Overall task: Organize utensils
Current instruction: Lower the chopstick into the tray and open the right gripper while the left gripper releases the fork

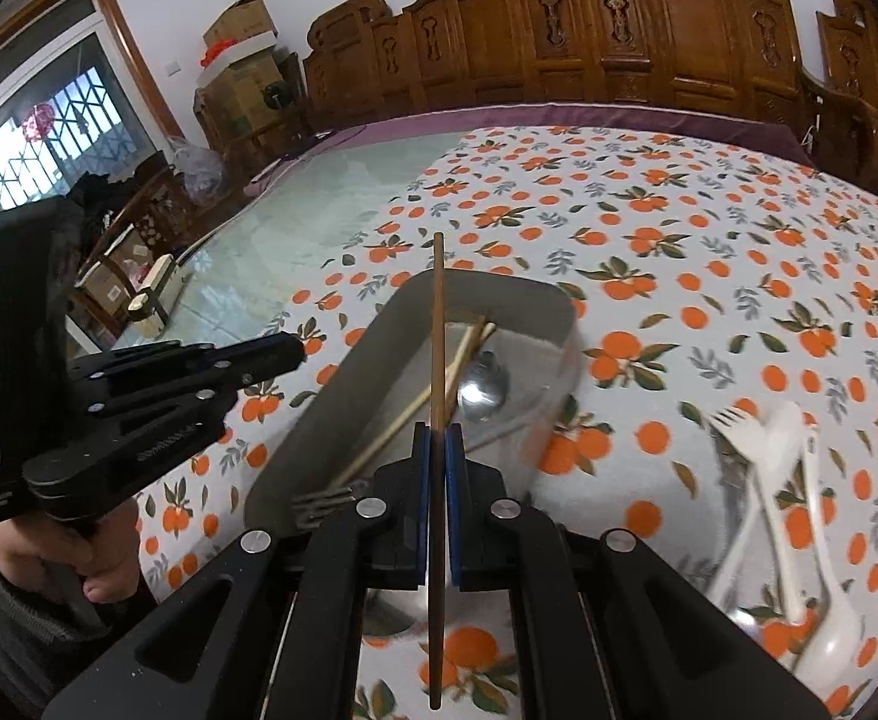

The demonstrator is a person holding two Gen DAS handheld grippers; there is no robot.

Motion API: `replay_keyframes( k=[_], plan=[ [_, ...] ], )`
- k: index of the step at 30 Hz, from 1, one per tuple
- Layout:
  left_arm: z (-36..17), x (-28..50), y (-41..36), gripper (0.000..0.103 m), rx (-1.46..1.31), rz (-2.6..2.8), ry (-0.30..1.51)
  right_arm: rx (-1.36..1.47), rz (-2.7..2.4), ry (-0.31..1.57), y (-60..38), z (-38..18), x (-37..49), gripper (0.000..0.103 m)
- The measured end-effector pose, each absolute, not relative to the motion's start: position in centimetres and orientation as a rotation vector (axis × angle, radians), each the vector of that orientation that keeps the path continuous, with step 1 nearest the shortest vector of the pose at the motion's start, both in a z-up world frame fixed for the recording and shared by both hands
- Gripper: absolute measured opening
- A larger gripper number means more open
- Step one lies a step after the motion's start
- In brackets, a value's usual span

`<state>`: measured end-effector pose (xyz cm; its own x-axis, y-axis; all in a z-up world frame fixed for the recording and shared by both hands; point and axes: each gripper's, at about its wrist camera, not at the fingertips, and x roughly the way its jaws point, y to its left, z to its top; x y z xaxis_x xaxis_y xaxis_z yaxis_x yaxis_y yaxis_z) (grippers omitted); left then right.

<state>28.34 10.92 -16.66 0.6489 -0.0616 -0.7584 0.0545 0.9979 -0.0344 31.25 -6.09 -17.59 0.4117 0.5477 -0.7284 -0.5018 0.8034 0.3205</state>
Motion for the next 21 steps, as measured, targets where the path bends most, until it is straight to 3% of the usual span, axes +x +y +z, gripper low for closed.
replay_keyframes(
  k=[4, 6, 10, 14, 16, 21],
  plan=[
    [-15.8, 28.0, 11.8, 0.028, -0.015, -0.051, 0.830, 0.061, 0.649, 0.949, -5.0, -18.4, 32.0, 0.006],
    [-15.3, 27.9, 12.2, 0.030, -0.019, -0.045, 0.816, 0.078, 0.646, 0.964, -4.7, -18.9, 32.4, 0.006],
    [-14.6, 27.8, 13.4, 0.044, -0.034, -0.015, 0.793, 0.099, 0.644, 0.988, -4.0, -19.7, 33.0, 0.006],
    [-14.3, 27.7, 14.1, 0.047, -0.036, 0.004, 0.783, 0.099, 0.639, 1.007, -3.1, -20.5, 33.0, 0.006],
    [-14.2, 27.6, 14.2, 0.059, -0.033, 0.007, 0.774, 0.099, 0.631, 1.013, -2.9, -20.9, 32.9, 0.006],
    [-14.0, 27.5, 14.2, 0.059, -0.031, 0.006, 0.766, 0.102, 0.640, 1.026, -2.3, -21.7, 33.1, 0.008]
  ],
)
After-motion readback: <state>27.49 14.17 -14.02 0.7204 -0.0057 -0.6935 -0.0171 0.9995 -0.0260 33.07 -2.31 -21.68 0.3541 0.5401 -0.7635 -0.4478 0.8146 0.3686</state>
